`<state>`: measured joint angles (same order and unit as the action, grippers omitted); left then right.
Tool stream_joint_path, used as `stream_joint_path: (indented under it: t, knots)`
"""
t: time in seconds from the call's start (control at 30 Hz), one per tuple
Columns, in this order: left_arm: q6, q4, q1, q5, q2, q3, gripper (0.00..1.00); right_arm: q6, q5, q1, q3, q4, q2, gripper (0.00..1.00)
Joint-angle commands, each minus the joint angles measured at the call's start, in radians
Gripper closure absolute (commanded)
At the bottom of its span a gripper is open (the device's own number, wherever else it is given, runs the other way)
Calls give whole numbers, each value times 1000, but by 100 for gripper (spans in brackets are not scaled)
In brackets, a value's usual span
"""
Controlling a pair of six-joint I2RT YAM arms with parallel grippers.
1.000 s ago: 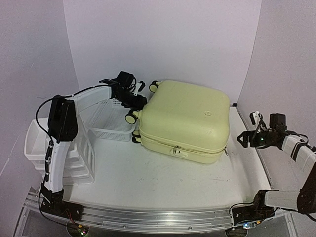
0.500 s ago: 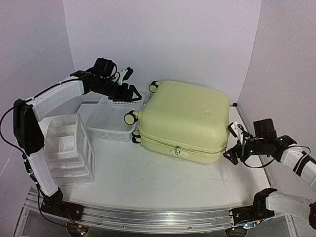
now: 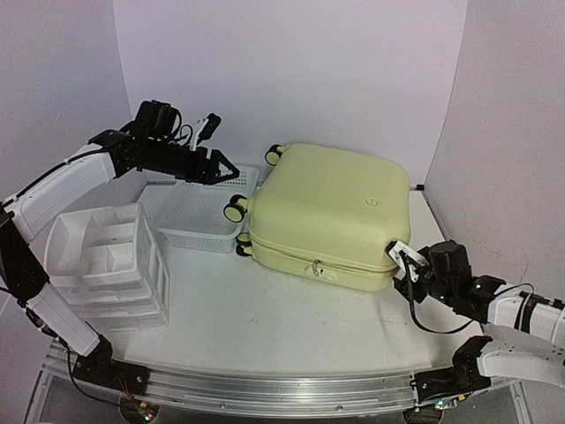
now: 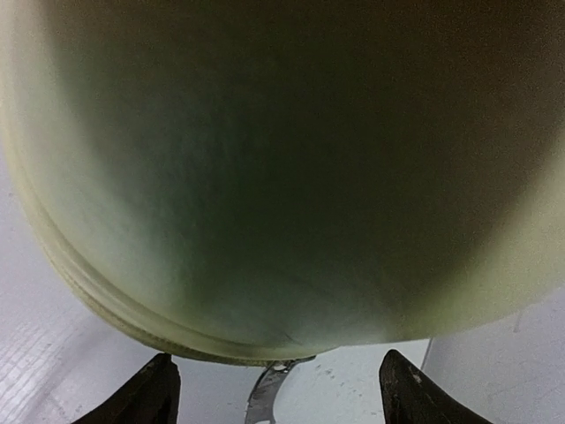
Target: Open, take out, and arrange the luggage
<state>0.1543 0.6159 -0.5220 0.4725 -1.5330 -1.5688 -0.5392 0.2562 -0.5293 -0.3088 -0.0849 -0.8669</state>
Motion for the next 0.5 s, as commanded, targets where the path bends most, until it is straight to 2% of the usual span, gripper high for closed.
stream_joint_path:
  t: [0.0,0.3,0.47]
  knots:
    - [-27,-40,-1,11,54,14,26,-43,179,10,42,105,-23,20]
    - [-32,-42,1,9,48,32,26,-74,230,10,80,258,-88,32]
    - [-37,-42,4,8,46,36,26,-87,237,11,105,298,-71,46]
